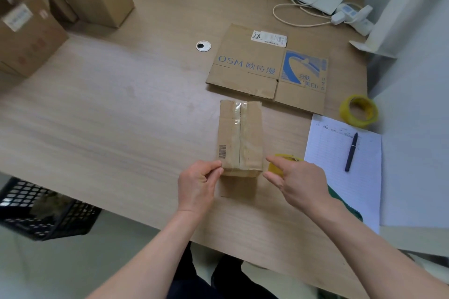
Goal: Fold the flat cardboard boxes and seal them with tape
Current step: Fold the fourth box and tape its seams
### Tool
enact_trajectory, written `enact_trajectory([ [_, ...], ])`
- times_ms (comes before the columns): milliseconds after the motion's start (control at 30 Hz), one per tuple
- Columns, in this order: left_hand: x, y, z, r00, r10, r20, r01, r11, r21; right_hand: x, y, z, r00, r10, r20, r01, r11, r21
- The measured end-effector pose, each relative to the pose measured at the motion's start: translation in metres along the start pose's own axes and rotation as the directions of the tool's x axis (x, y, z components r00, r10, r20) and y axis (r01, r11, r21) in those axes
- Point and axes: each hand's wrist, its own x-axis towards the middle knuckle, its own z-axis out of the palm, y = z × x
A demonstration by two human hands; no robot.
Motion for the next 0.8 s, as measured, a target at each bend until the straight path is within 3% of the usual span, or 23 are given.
enact_trajectory([
  [200, 0.004, -0.002, 0.001, 0.996, 0.068, -0.049, -0.062, 0.992, 0.108, 0.005, -0.009, 0.004, 1.000, -0.006, -0.009, 0.005, 0.999, -0.036],
  [433, 0.007, -0.003, 0.003, 1.000, -0.006, -0.023, 0.005, 1.000, -0.017, 0.007, -0.007, 0.003, 0.998, 0.038, 0.057, -0.032, 0.994, -0.100],
  [667, 0.011, -0.002, 0.005, 0.983, -0.185, -0.023, 0.180, 0.973, -0.145, 0.011, -0.007, 0.006, 0.999, -0.012, 0.045, 0.016, 0.996, -0.087],
  [800, 0.018, 0.003, 0.004, 0.934, -0.358, 0.009, 0.350, 0.908, -0.231, 0.014, -0.001, 0.012, 0.997, -0.016, 0.076, 0.022, 0.997, -0.078],
])
